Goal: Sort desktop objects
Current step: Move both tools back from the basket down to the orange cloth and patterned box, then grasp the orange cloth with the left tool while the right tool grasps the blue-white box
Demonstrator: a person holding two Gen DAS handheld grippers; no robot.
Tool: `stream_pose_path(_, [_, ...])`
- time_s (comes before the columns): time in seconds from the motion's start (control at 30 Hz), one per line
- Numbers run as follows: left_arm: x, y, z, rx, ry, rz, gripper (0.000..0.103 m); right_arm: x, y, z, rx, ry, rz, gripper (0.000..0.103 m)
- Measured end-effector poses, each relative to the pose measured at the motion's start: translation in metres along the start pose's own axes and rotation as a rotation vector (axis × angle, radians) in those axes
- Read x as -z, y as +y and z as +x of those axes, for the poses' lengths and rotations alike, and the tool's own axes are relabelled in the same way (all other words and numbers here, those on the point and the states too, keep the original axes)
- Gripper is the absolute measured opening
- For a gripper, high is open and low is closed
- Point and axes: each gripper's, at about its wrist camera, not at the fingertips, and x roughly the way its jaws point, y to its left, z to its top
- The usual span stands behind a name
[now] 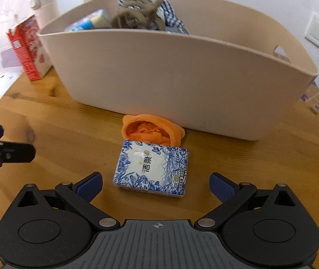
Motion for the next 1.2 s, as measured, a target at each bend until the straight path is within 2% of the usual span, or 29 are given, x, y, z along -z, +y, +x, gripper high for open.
stream_pose_path(0.1, [-0.001,0.0,0.005,0.014,-0.002,-0.005,0.084,0.001,0.001,0.005,0.031,-0.015,-0.021,0.103])
stream_pose_path(0.3, [-0.007,-0.016,0.012,0.041,0.007,0.028,0.084,0.003,-0.017,0.004,0.066,-0.034,0.035,0.103])
stream_pose_path(0.53, [-0.017,-0.05,0.016,0.149,0.019,0.053,0.084,0.011,-0.05,-0.002,0.115,-0.03,0.075,0.103])
stream_pose_path(0.73, [-0.034,-0.086,0.031,0.145,-0.006,0.098,0.084,0.018,-0.065,-0.006,0.104,-0.04,0.014,0.103])
stream_pose_path(0.9, [-0.05,-0.102,0.051,0.142,-0.007,0.087,0.084,0.016,-0.076,-0.005,0.068,-0.043,0.028,0.103])
stream_pose_path(1.07, [-0.061,-0.114,0.07,0.155,0.039,0.065,0.084,0.015,-0.081,-0.003,0.05,-0.061,0.044,0.103])
stream_pose_path(1.2, [-0.061,-0.125,0.074,0.109,0.029,0.082,0.087,0.012,-0.081,0.003,0.052,-0.062,0.049,0.103])
